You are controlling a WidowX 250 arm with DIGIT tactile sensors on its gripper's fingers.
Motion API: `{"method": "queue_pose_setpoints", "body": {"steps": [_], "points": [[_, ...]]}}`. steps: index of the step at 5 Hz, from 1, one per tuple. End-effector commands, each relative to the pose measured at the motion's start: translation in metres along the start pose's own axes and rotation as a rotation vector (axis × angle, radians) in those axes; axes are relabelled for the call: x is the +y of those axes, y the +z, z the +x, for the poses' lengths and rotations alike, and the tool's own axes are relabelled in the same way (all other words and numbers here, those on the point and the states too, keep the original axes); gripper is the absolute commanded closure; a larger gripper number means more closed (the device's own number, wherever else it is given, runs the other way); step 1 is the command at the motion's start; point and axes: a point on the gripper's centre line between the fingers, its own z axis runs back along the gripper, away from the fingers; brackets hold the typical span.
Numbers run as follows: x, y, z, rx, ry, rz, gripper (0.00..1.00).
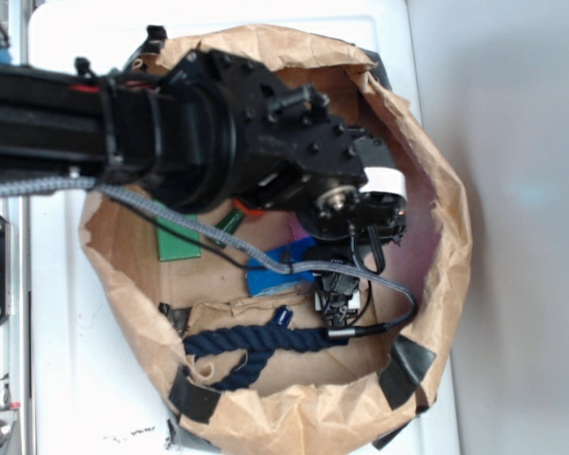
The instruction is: Grab the blue sponge.
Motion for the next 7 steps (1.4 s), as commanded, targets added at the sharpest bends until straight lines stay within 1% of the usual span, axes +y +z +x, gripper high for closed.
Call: {"method": "queue_pose_setpoints", "body": {"steps": [1,2,3,5,6,7], "points": [[0.004,-0.003,-0.013,0.029,-0.006,-0.039,1.0],[0.0,0.015,-0.016,0.051,-0.021,-0.083,1.0],[-0.005,0.044,-0.018,0.07,-0.038,-0.147,1.0],[-0.006,0.102,-0.022,0.089,-0.049,-0.264,1.0],[-0.008,0.13,-0.024,0.037,-0.01,-0.238,1.0],[-0.009,0.144,-0.027,0.01,-0.02,-0.23,1.0]]}}
